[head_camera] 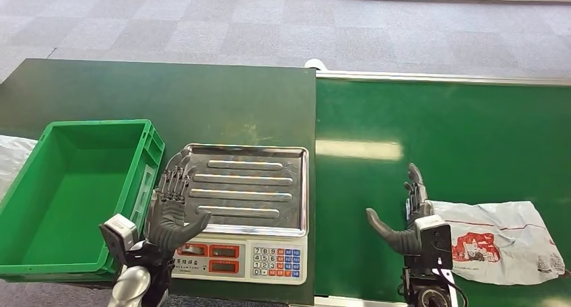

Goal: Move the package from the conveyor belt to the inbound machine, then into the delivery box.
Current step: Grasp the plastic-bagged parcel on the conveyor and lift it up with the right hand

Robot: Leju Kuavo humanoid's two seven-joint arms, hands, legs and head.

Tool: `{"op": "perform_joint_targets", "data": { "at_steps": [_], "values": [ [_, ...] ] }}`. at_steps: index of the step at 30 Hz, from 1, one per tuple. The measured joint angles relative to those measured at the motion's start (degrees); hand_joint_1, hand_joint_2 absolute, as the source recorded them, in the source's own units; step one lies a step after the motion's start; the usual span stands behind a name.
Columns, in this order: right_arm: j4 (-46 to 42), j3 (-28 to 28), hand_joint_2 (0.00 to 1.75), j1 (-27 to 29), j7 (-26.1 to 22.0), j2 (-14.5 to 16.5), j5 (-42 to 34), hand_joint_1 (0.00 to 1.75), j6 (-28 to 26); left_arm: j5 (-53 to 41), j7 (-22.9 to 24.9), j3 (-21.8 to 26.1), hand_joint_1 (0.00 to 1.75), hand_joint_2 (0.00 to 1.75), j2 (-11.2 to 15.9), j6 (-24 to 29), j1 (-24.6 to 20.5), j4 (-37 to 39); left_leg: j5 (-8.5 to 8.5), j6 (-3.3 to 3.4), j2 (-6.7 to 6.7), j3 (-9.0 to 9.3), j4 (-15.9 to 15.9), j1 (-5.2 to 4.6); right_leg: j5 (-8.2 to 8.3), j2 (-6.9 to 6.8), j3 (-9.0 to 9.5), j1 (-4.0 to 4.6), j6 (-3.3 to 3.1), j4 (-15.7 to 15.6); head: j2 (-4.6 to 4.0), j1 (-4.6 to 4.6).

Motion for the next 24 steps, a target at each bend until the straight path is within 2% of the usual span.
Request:
{"op": "perform_joint_targets", "data": {
  "at_steps": [8,17,21,24],
  "values": [
    [4.24,-3.18,1.75,-3.32,2.33,0.17,3.87,0.00,-2.50,-0.11,0.19,2.09,0.00,1.75,-0.54,0.16,1.77,-2.14,0.00,0.00,0.00,0.01,0.00,0.01,0.00,0.00,0.00,0.01,0.00,0.00,0.00,-0.01],
    [13.40,-4.73,1.75,-9.50,12.26,0.20,21.17,0.00,-13.31,-1.04,1.20,4.25,0.00,1.75,-1.40,1.32,3.95,-5.01,0.01,0.02,-0.02,0.02,0.00,0.00,0.00,-0.01,0.03,0.00,0.00,0.00,0.00,-0.01],
    [15.90,-5.74,1.75,-10.99,15.44,0.19,26.19,0.00,-15.76,-1.10,1.42,4.87,0.00,1.75,-1.67,1.52,4.52,-5.79,0.01,0.01,-0.04,0.02,0.00,0.00,0.00,-0.01,0.02,0.00,0.00,0.00,0.00,-0.01],
    [17.79,-6.54,1.75,-12.11,19.94,0.14,32.73,0.00,-18.17,-1.42,1.75,5.20,0.00,1.75,-1.86,1.87,4.58,-6.04,0.01,0.02,-0.04,0.02,0.00,0.00,0.00,-0.01,0.02,0.00,0.00,0.00,0.00,-0.01]
  ]
}}
